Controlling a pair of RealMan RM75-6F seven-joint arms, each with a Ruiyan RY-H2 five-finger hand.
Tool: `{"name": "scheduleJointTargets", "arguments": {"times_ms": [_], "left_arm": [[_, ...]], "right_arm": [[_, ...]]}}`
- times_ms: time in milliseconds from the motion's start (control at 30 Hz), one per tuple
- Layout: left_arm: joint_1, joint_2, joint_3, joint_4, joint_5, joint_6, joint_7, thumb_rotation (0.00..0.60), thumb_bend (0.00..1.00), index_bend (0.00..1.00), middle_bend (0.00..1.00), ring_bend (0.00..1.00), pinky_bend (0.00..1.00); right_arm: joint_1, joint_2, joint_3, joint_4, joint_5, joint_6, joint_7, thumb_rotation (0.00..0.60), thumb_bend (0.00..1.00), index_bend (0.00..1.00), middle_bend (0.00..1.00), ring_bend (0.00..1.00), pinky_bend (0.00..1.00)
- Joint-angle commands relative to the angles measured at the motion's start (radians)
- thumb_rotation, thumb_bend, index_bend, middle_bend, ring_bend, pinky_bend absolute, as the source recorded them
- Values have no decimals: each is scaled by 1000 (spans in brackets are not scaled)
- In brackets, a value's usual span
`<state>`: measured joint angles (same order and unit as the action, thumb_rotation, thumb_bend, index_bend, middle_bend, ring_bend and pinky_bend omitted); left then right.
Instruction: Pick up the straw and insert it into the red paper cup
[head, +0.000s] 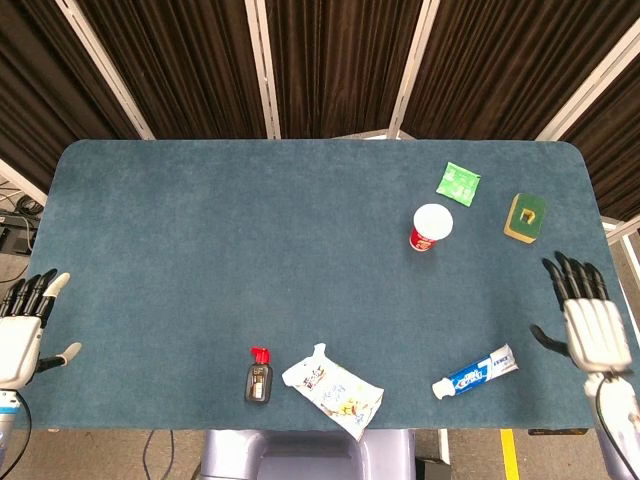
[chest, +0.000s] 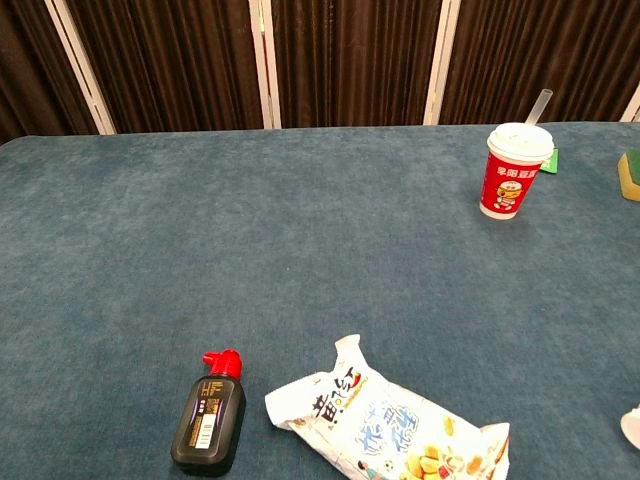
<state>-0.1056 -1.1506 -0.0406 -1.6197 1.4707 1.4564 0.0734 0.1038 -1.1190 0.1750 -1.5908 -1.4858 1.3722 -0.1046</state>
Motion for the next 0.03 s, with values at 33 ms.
{"name": "scheduleJointTargets", "arguments": {"times_ms": [33], "left_arm": [[-1,-1,0,2,0,-1,0,600,175,26,0,0,0]], "right_arm": [[-5,-3,-8,12,7,4,-8,600,187,0,0,0,0]]}}
